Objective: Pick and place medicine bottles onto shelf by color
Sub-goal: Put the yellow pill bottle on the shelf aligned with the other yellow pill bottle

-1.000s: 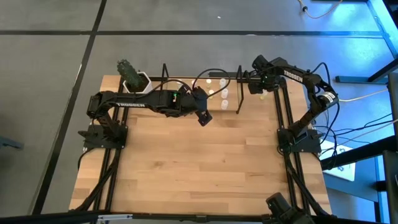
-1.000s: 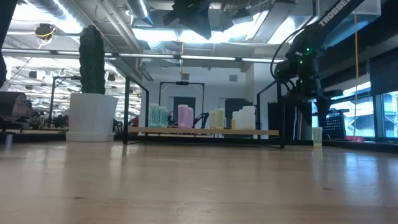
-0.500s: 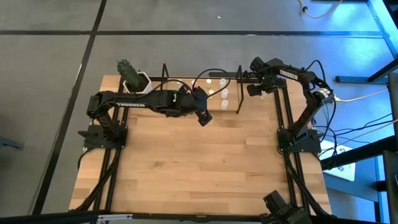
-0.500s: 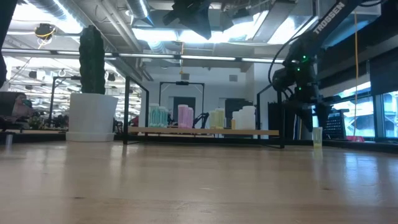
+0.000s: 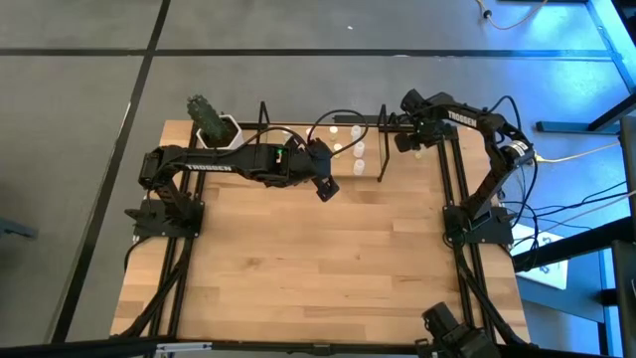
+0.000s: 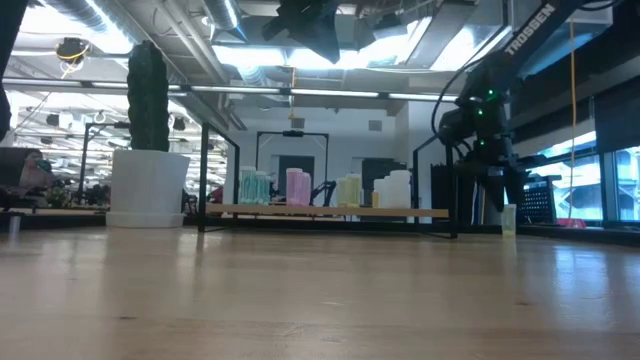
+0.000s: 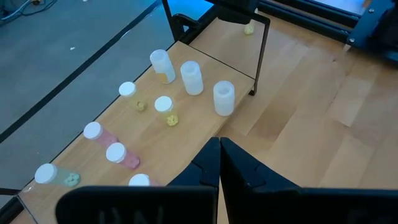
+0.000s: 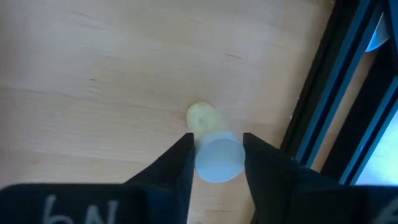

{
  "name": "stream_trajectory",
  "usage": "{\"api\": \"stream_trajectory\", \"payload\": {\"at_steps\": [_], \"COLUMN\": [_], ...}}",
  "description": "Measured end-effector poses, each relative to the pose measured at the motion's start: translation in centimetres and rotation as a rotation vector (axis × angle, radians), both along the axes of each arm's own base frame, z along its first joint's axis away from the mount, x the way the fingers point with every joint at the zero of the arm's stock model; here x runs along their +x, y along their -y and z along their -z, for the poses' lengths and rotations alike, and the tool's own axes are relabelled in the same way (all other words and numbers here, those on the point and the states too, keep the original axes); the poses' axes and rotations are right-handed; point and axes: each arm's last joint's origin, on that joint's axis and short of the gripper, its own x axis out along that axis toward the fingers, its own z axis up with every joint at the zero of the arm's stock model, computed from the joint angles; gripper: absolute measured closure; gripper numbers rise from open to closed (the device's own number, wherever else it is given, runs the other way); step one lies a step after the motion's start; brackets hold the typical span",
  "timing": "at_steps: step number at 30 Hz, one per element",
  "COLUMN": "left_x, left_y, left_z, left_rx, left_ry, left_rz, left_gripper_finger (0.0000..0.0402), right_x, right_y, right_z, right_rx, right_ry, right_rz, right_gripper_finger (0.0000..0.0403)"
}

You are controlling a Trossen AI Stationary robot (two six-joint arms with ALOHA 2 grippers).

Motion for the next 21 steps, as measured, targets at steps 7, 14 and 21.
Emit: {"api": "stream_trajectory", "payload": {"at_steps": [7,14,21], "left_x": [0.0,0.0,0.0], "left_y": [0.0,0.0,0.0], "left_z": [0.0,0.0,0.0], "left_rx": [0.0,0.0,0.0], "left_ry": [0.0,0.0,0.0], "left_rz": [0.0,0.0,0.0], "left_gripper_finger": [0.0401,0.0401,0.0401], "right_x": [-0.2,-0.2,0.7], "right_y": [0.1,0.0,-1.7], "right_z": [0.0,0.0,-1.1], "right_rx": [0.012,0.039,0.082], "right_ry": [0.014,0.018,0.027], "right_rz": [-0.028,-0.124,-0.222], "right_gripper_finger": [0.0292,0.0278,0.0288]}}
